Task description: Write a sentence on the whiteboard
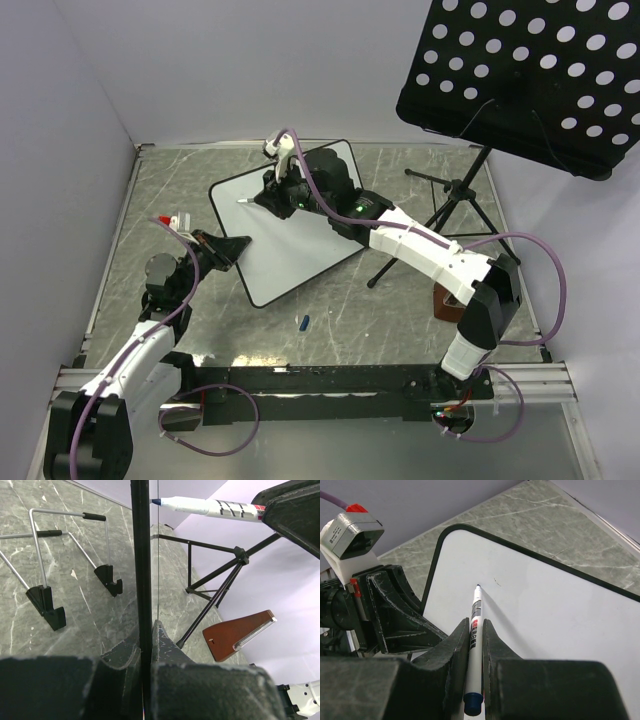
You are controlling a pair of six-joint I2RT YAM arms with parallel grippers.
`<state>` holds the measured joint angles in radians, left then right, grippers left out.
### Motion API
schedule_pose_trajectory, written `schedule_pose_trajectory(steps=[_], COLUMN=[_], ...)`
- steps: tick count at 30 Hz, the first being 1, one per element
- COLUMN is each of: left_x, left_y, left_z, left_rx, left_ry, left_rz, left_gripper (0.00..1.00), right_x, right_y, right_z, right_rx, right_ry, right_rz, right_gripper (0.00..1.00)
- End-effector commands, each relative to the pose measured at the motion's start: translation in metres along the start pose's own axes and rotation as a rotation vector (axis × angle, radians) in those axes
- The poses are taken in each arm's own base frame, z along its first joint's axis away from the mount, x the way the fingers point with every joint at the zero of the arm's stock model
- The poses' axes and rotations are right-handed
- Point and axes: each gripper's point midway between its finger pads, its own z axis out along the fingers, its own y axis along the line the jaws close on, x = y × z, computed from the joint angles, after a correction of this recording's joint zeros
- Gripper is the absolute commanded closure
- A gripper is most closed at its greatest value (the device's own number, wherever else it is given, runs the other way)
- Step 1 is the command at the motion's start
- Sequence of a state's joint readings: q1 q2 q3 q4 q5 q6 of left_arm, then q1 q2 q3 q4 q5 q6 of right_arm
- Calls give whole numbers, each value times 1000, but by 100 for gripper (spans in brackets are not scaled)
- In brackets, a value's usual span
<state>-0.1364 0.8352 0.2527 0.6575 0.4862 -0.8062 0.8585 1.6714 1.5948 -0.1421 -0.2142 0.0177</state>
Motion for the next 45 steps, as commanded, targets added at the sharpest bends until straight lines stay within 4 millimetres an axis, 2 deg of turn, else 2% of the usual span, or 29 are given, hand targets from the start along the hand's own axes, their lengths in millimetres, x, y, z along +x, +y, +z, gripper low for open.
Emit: schedule_pose_trajectory(steps=[1, 11, 26, 38, 45], left_x=[-3, -4, -4, -4, -3], left_y=[-17, -17, -15, -13, -13], left_z=[1, 1, 1, 2, 2], left_rx=[90, 82, 77, 71, 76], left_ry=[5, 4, 7, 4, 6], left_rz=[96, 99, 103, 106, 103], left_gripper=[99, 99, 99, 99, 99], right_x=[-15, -10, 4, 24, 17], right_y=[-2, 3, 6, 17, 17], right_z=[1, 0, -15, -27, -25], right_rx=[0, -17, -24, -50, -45], right_ry=[-48, -36, -16, 21, 4], right_rz=[10, 13, 27, 45, 37], right_gripper=[100, 100, 100, 100, 100])
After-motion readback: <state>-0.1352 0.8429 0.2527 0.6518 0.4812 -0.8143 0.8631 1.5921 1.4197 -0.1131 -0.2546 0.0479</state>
